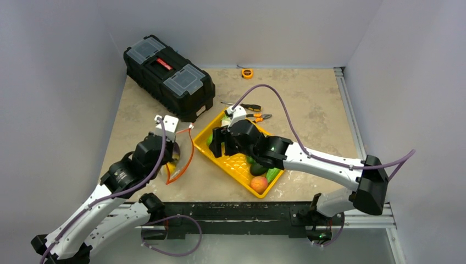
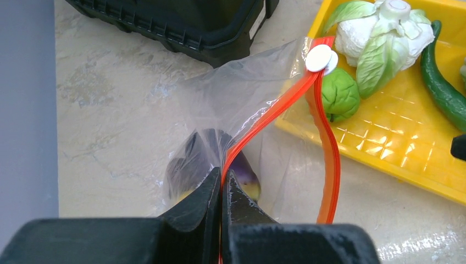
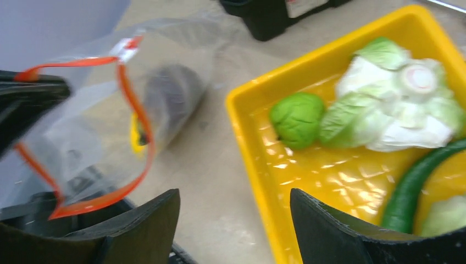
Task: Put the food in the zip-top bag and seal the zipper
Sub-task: Place the fake vegetable in the zipper food storage bag, then pick up the fake fruit from the bin.
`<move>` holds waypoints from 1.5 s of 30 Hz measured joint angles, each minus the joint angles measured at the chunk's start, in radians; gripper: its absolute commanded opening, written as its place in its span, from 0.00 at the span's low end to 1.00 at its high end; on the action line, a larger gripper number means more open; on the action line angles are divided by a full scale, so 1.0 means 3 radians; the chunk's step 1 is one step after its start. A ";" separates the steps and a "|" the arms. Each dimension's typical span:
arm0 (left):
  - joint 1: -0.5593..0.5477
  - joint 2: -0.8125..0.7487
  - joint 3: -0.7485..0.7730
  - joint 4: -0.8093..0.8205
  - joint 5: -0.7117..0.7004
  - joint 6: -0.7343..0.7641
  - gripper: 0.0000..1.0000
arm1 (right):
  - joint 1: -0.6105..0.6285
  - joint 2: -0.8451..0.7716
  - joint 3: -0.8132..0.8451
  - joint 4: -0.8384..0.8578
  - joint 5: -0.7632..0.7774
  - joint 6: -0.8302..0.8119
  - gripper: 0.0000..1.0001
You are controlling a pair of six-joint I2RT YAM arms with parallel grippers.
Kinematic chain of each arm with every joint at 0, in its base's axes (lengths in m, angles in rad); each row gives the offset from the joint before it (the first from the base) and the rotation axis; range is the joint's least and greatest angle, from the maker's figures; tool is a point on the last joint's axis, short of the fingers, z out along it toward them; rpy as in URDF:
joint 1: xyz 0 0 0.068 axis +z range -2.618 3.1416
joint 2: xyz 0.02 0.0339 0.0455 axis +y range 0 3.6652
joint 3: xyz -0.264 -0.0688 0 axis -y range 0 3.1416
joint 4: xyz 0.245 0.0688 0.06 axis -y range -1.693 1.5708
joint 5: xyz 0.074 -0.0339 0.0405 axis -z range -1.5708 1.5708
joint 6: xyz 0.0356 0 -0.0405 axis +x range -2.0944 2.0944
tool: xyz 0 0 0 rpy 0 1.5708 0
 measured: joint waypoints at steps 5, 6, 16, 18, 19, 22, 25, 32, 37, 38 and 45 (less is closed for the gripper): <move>0.0000 0.0076 -0.0020 0.0022 -0.0117 0.0001 0.00 | -0.0360 0.0075 -0.0319 0.0211 0.0076 -0.0116 0.81; 0.0000 0.0078 -0.0041 0.0043 -0.0145 0.0003 0.00 | -0.0491 0.0135 -0.0390 0.0320 -0.0005 -0.0114 0.83; -0.0013 -0.0062 -0.0478 0.0423 -0.0233 0.0128 0.00 | -0.0866 0.0687 -0.0518 0.0726 -0.0490 0.0058 0.88; -0.0013 -0.0020 -0.0496 0.0448 -0.0234 0.0127 0.00 | -0.0852 0.0636 -0.0518 0.0738 -0.0520 0.0186 0.89; -0.0013 0.0013 -0.0496 0.0462 -0.0237 0.0126 0.00 | -0.0849 0.0605 -0.0518 0.0738 -0.0540 0.0263 0.89; -0.0013 0.0174 -0.0496 0.0496 -0.0228 0.0127 0.00 | -0.0849 0.0538 -0.0518 0.0744 -0.0576 0.0477 0.89; -0.0013 0.0323 -0.0495 0.0509 -0.0165 0.0135 0.00 | -0.0849 0.0518 -0.0556 0.0875 -0.0571 0.0702 0.89; -0.0013 0.0315 -0.0487 0.0649 -0.0034 0.0219 0.00 | -0.0839 0.0726 -0.0664 0.1212 -0.0412 0.1066 0.85; -0.0013 0.0628 -0.0220 0.0470 -0.0051 0.0178 0.00 | -0.0788 0.1083 -0.0626 0.1228 -0.0261 0.1419 0.88; -0.0013 0.0725 -0.0156 0.0429 -0.0055 0.0158 0.00 | -0.0768 0.1124 -0.0617 0.1216 -0.0214 0.1474 0.90; -0.0013 0.0692 -0.0090 0.0244 -0.0025 0.0094 0.00 | -0.0621 0.1212 -0.0524 0.1240 -0.0034 0.2061 0.98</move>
